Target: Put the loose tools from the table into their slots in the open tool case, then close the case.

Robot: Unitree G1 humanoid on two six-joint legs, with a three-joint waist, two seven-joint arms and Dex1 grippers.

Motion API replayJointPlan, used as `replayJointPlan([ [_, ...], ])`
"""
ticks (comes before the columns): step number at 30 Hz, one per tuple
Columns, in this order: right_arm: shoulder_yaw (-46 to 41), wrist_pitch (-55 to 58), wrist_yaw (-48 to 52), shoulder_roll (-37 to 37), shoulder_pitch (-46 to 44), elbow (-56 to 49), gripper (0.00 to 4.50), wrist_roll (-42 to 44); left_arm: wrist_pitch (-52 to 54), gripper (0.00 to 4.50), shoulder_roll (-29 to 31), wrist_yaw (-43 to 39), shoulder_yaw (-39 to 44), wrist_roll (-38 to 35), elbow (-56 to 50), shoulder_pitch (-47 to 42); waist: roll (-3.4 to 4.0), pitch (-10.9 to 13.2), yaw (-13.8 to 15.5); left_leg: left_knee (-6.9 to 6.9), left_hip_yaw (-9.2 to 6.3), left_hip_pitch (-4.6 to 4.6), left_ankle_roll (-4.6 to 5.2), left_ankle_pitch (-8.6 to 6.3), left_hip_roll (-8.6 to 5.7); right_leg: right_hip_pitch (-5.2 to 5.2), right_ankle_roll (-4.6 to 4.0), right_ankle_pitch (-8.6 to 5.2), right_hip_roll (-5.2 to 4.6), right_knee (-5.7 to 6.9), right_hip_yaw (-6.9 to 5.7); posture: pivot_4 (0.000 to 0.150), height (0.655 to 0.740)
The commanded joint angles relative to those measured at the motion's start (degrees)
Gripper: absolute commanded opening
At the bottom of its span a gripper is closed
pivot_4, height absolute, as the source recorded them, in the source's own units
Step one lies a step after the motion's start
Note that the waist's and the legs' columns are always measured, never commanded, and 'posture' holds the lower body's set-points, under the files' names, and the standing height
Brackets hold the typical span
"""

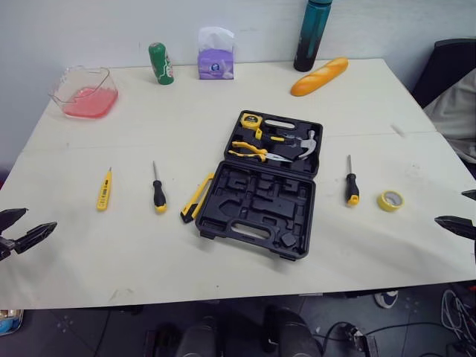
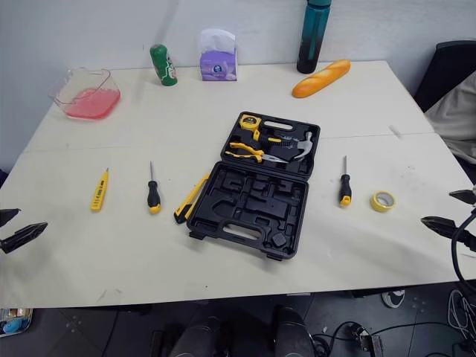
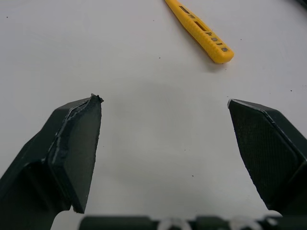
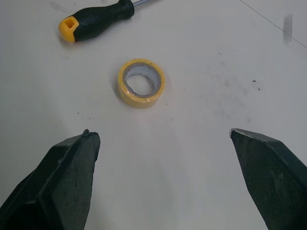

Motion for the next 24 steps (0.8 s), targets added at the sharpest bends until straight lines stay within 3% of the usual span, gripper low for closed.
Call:
replayJointPlan([
  [1, -1.01, -1.09, -0.41, -0.62, -0.65, -0.06, 4.50, -0.21, -1.46, 4.43, 0.47, -0.20, -0.07, 0.42, 0.87, -1.01, 0.00, 0.00, 0.00, 0.00, 0.00, 0.00, 0.00, 0.00, 0.00, 0.00, 0.00, 0.00, 0.00, 0.00, 0.00, 0.150, 0.7348],
  [24, -4.17, -1.19, -6.22, 3.08, 3.19, -3.30, 4.50, -0.08, -4.80, 4.43, 1.35, -0.01, -5.10, 4.30, 7.86, -6.76, 0.00, 0.00, -0.06, -0.01, -0.03, -0.05, 0.04, 0.02, -0.03, 0.13, 0.01, 0.00, 0.02, 0.05, -0.10, 0.150, 0.7332],
])
